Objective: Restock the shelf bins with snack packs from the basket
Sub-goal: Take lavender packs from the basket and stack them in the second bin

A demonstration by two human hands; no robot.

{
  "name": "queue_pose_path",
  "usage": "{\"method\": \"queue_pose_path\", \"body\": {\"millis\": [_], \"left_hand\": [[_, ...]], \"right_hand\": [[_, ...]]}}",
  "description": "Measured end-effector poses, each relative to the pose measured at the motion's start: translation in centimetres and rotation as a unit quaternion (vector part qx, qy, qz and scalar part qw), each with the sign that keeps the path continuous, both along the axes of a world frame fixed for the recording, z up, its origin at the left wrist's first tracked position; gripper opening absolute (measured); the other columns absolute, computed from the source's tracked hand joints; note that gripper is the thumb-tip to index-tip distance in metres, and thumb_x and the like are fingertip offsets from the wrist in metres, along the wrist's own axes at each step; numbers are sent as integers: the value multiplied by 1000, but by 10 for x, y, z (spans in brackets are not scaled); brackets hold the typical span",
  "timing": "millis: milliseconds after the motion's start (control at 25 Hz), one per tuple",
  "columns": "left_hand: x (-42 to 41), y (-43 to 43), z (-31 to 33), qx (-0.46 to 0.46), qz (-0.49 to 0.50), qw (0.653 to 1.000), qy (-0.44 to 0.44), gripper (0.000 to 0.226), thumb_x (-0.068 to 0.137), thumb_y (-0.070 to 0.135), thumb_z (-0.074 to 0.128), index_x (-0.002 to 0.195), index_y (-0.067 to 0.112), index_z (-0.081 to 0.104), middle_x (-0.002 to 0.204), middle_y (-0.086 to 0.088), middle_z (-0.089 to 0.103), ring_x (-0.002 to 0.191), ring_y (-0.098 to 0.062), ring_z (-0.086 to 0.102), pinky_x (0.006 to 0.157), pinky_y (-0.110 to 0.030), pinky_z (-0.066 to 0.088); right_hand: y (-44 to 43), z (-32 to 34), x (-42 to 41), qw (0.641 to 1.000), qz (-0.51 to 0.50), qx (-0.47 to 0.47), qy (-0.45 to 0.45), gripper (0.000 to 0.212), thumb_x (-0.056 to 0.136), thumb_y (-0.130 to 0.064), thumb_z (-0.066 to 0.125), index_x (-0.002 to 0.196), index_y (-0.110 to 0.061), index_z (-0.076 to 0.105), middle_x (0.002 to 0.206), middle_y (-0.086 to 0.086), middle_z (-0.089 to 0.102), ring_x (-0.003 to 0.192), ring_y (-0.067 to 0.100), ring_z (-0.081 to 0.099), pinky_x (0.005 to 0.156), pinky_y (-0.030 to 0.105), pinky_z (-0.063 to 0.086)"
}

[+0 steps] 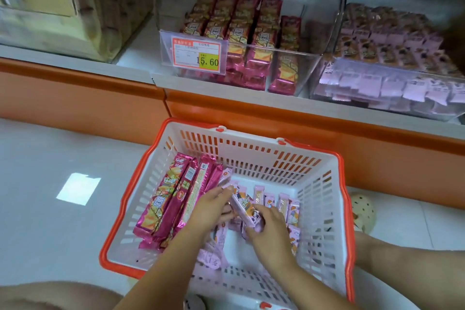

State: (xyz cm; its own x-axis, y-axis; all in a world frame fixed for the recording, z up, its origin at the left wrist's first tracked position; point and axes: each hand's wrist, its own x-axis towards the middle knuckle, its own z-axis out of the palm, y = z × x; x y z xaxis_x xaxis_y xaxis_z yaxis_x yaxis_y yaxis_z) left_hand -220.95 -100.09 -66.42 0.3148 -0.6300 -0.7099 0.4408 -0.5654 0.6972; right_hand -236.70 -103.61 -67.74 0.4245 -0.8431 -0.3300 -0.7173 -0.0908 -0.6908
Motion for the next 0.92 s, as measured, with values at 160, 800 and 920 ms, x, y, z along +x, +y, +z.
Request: {"method": "queue_pose_path", "body": {"millis": [160,800,920], "left_hand": [[-2,-4,19,-31,16,998,50,40,91,23,64,125,2,56,104,-18,72,93,-27,71,84,-38,58],[-21,-34,157,-212,-50,968,-128,17,92,24,60,97,14,73,91,-6,75,84,-17,72,78,-28,58],[-21,-66,235,-326,-59,913,-237,20,93,24,57,108,28,69,99,11,74,91,-6,69,78,-28,58]], "right_hand": [[10,26,-17,996,-21,0,-83,50,76,-11,75,116,-35,56,101,-12,47,85,2,51,69,7,39],[-30,149,-13,986,-25,-91,-139,35,84,-29,66,103,-54,50,105,-22,52,103,0,50,88,20,43],[-76,237,-24,959,-49,-183,-213,25,82,-29,70,101,-43,62,97,-21,58,90,2,57,76,20,49]]}}
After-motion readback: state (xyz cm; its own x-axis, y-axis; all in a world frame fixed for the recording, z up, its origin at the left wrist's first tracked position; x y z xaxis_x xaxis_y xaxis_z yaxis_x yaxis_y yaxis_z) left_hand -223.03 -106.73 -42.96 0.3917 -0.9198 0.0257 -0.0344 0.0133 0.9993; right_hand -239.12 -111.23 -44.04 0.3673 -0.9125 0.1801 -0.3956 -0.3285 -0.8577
